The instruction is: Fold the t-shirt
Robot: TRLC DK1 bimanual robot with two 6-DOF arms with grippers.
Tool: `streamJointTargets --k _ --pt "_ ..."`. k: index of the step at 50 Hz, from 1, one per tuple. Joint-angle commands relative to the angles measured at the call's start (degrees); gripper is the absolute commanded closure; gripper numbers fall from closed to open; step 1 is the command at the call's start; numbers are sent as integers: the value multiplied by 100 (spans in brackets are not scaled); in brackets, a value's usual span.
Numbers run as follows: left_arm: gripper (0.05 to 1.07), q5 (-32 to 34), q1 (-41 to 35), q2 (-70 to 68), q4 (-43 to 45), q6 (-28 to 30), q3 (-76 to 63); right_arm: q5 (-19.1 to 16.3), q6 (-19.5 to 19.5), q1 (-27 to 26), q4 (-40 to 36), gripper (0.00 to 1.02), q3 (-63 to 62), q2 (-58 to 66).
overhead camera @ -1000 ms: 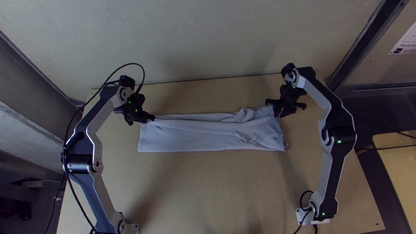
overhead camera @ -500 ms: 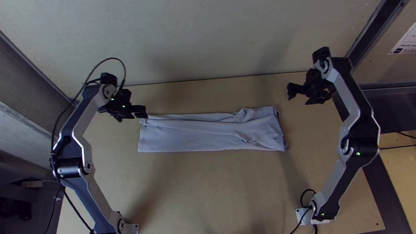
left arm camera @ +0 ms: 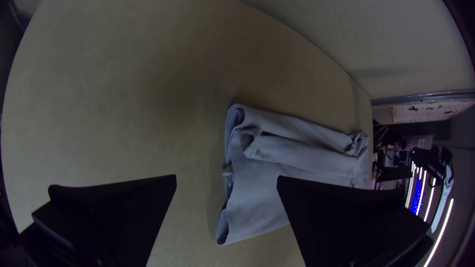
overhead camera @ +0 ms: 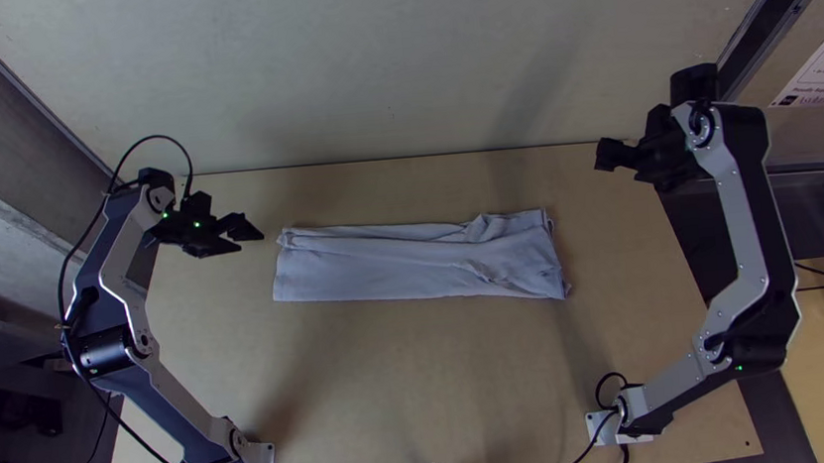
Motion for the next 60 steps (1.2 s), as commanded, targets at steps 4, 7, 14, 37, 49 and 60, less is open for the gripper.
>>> streamJointTargets --k 4,7,14,37,49,60 --pt "9 261 124 -214 230 111 -624 31 177 29 -55 3 -193 -471" --pt "9 393 141 -214 441 120 -843 31 212 47 -55 3 -324 -612" --pt "9 586 150 -117 863 -12 -1195 31 335 65 -55 3 -641 -858" --pt "9 824 -597 260 1593 -539 -1740 31 467 161 -55 3 -1300 -1324" --pt "9 832 -1291 357 1953 -1154 -1722 31 493 249 -55 3 -1520 -1473" --pt "9 569 -2161 357 2463 -1893 -1705 31 563 293 -55 3 -1625 -1517"
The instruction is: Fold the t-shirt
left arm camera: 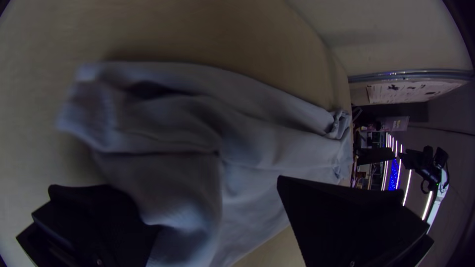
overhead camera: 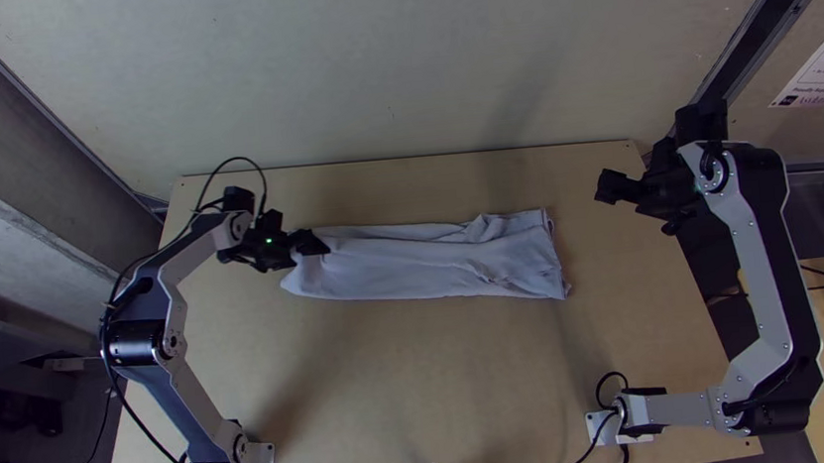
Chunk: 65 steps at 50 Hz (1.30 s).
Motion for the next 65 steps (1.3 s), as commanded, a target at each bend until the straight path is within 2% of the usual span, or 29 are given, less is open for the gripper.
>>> streamJointTargets --k 1,10,13,15,16,19,27,36,46,55,65 --pt "9 -267 -494 254 190 -503 -127 31 128 46 -36 3 -152 -131" --pt "10 -847 -1048 404 366 -855 40 31 172 90 -36 3 -266 -184" --pt "19 -1119 -1180 474 348 -907 93 22 181 108 -36 3 -354 -219" --pt "35 -1242 -1250 483 322 -898 93 22 199 143 -36 3 -433 -246" --pt "48 -1348 -1276 483 331 -898 93 22 207 152 -27 3 -477 -263" --pt "105 -1585 -1312 492 366 -907 102 22 207 152 8 3 -618 -325" --pt "105 -1778 -1224 430 295 -890 111 13 207 160 140 3 -917 -457" --pt "105 -2438 -793 149 -74 -582 172 -5 251 178 281 3 -1075 -509" --pt "105 -2525 183 -97 -548 103 278 -22 366 319 474 3 -1242 -518" --pt "105 -2736 1141 -255 -742 956 322 -22 506 459 685 3 -1426 -509" --pt "105 -3316 1967 -466 -882 1888 480 -22 638 635 887 3 -1585 -483"
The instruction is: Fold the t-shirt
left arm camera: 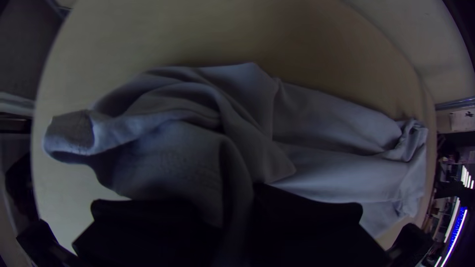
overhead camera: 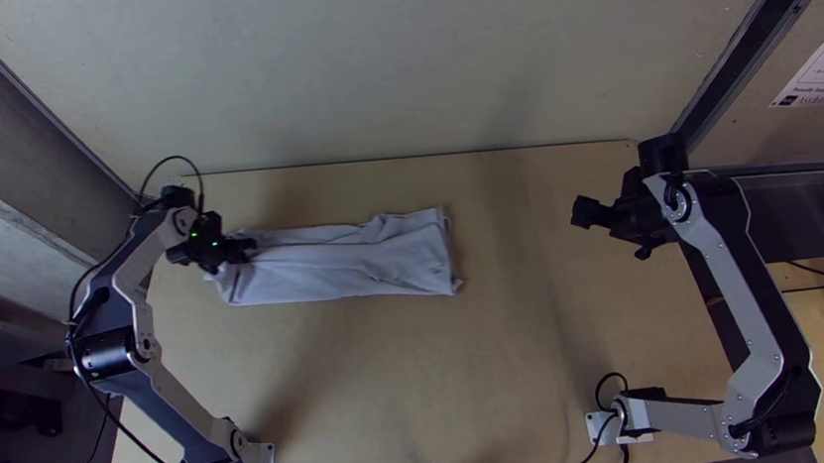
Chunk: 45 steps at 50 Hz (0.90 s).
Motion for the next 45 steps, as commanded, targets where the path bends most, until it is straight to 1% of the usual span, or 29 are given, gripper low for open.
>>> streamJointTargets --k 1,6,11,15,19,26,30,33,36,38,45 --pt "105 -392 389 -252 -233 664 150 2 186 108 107 3 -164 -76" --pt "105 -990 617 -366 -269 1068 255 2 247 170 160 3 -199 -59" --pt "105 -1430 758 -428 -392 1367 440 -7 291 223 195 3 -243 -41" --pt "105 -1790 732 -621 -392 1613 475 -7 300 240 212 3 -296 -50" --pt "105 -2194 547 -832 -392 1763 475 -33 309 240 256 3 -357 -68" --pt "105 -2932 -42 -1166 -444 1798 458 -60 300 196 265 3 -401 -94" --pt "105 -3161 -411 -1298 -576 1798 440 -104 300 152 265 3 -410 -103" --pt "105 -3486 -710 -1342 -646 1772 449 -112 300 108 274 3 -419 -129" --pt "105 -3574 -965 -1395 -796 1728 475 -165 291 56 283 3 -428 -155" --pt "105 -3750 -1167 -1412 -849 1666 493 -192 282 12 291 3 -445 -173" --pt "105 -3934 -1914 -1368 -1394 1262 713 -288 265 -120 309 3 -533 -226"
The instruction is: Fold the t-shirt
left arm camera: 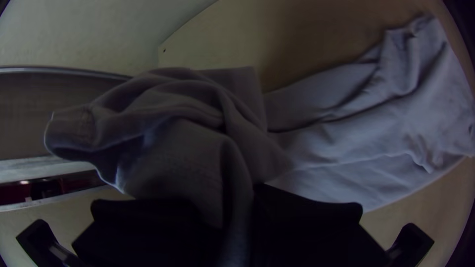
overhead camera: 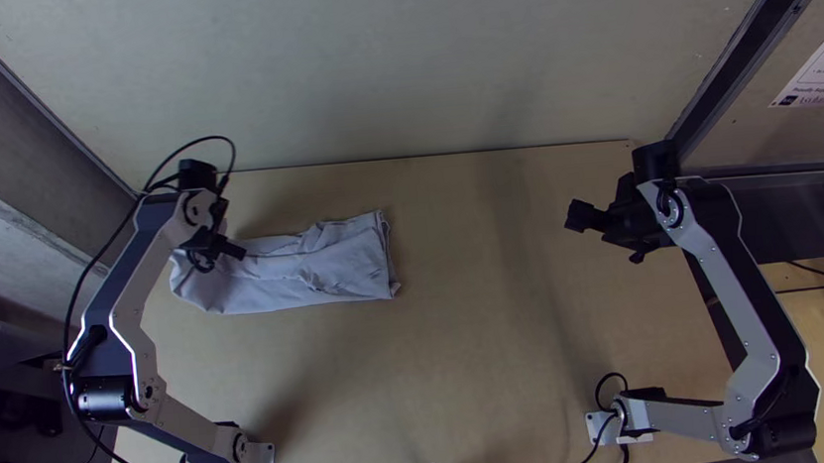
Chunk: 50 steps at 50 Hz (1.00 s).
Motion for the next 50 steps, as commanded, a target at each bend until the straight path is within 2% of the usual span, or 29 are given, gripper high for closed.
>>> streamJointTargets --k 1,15,25,33,37,41,43,44,45,48,50 --pt "105 -149 -537 -127 -375 -306 308 -109 101 -109 25 3 -203 -178" --pt "105 -87 -1812 559 -1246 -1246 1073 -206 66 -347 86 3 -493 -397" --pt "104 -35 -2242 1139 -1509 -1589 1460 -285 -40 -610 139 3 -722 -644" --pt "104 484 -2489 1482 -1659 -1888 1846 -355 -198 -874 139 3 -941 -837" --pt "104 1073 -2568 1754 -1913 -2169 2277 -364 -251 -962 139 3 -1056 -916" --pt "102 1275 -2638 2106 -2133 -2450 2752 -399 -277 -1023 139 3 -1152 -1004" --pt "89 1284 -2682 2281 -2239 -2582 3007 -408 -303 -1041 139 3 -1205 -1048" --pt "77 1293 -2700 2378 -2300 -2687 3156 -408 -303 -1059 139 3 -1231 -1065" --pt "62 1301 -2743 2475 -2371 -2758 3297 -408 -312 -1067 139 3 -1258 -1083" --pt "8 1512 -2796 2694 -2450 -2969 3666 -408 -339 -1111 139 3 -1337 -1136" --pt "10 1767 -2796 2853 -2458 -3074 3921 -408 -347 -1120 139 3 -1390 -1171"
